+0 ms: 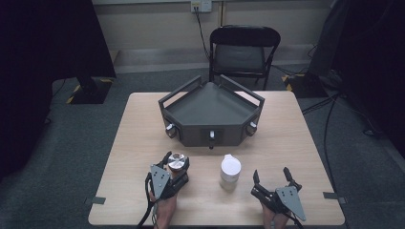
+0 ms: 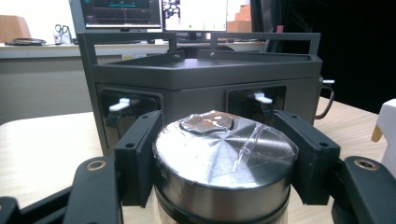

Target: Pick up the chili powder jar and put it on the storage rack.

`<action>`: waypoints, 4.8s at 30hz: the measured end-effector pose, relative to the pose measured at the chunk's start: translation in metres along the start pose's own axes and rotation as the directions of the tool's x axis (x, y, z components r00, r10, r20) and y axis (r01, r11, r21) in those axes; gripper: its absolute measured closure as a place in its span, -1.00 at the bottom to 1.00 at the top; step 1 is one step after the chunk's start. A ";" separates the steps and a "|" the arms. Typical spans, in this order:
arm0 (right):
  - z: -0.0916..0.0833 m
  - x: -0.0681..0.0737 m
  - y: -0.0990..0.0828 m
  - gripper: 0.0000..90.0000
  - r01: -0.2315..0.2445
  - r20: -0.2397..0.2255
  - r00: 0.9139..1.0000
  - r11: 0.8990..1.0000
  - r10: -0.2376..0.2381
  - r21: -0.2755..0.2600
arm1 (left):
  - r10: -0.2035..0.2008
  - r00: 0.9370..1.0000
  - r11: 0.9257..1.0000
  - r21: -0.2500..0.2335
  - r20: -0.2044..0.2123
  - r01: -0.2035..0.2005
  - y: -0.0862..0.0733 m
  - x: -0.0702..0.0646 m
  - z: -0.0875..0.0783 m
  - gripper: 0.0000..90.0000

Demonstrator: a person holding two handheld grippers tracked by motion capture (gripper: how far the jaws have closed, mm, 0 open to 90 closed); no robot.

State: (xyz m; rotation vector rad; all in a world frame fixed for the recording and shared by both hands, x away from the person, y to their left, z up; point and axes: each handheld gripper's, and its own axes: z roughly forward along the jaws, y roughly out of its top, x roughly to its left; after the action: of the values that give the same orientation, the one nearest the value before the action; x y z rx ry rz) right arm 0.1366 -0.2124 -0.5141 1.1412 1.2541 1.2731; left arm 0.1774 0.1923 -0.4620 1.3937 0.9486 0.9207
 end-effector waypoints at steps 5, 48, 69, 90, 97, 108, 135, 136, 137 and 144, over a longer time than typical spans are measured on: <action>0.000 0.000 0.000 -0.97 0.000 0.000 1.000 1.000 0.000 0.000 | 0.008 1.000 1.000 -0.004 0.011 -0.008 0.003 0.003 0.001 -0.21; 0.000 0.000 0.000 -0.98 0.000 0.000 1.000 1.000 0.000 0.000 | 0.021 0.999 0.998 -0.054 0.041 -0.019 0.063 0.017 0.041 -0.21; -0.001 -0.001 0.000 -0.98 0.001 -0.004 1.000 1.000 -0.001 0.000 | 0.040 0.999 0.998 -0.058 0.019 -0.038 0.102 0.012 0.081 -0.21; -0.001 -0.002 0.000 -0.98 0.000 -0.012 1.000 1.000 0.000 0.001 | 0.037 0.999 0.998 -0.042 -0.020 -0.037 0.128 0.000 0.127 -0.21; -0.001 -0.003 0.000 -0.98 0.000 -0.014 1.000 1.000 0.000 0.001 | 0.038 0.998 0.999 -0.027 -0.057 -0.040 0.129 -0.006 0.154 -0.21; -0.001 -0.003 0.000 -0.98 0.000 -0.017 1.000 1.000 0.000 0.000 | 0.023 0.997 1.000 -0.007 -0.076 -0.023 0.117 -0.008 0.170 -0.21; -0.001 -0.003 0.000 -0.98 0.000 -0.015 1.000 1.000 0.000 0.000 | -0.038 0.996 0.998 0.051 -0.078 0.042 0.110 -0.002 0.177 -0.21; -0.001 -0.003 0.000 -0.98 -0.001 -0.016 1.000 1.000 0.001 0.001 | -0.042 0.996 0.997 0.056 -0.077 0.047 0.111 -0.002 0.177 -0.21; -0.001 -0.003 0.000 -0.98 0.000 -0.015 1.000 1.000 0.000 0.000 | -0.044 0.996 0.997 0.061 -0.077 0.048 0.112 -0.002 0.178 -0.22; -0.001 -0.003 0.000 -0.98 0.000 -0.015 1.000 1.000 0.000 0.001 | -0.043 0.996 0.997 0.057 -0.080 0.048 0.111 -0.002 0.177 -0.23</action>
State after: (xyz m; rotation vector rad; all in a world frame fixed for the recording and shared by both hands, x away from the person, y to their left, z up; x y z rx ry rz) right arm 0.1357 -0.2152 -0.5140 1.1341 1.2657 1.2839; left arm 0.3449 0.1244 -0.3575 1.3880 1.0703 0.9255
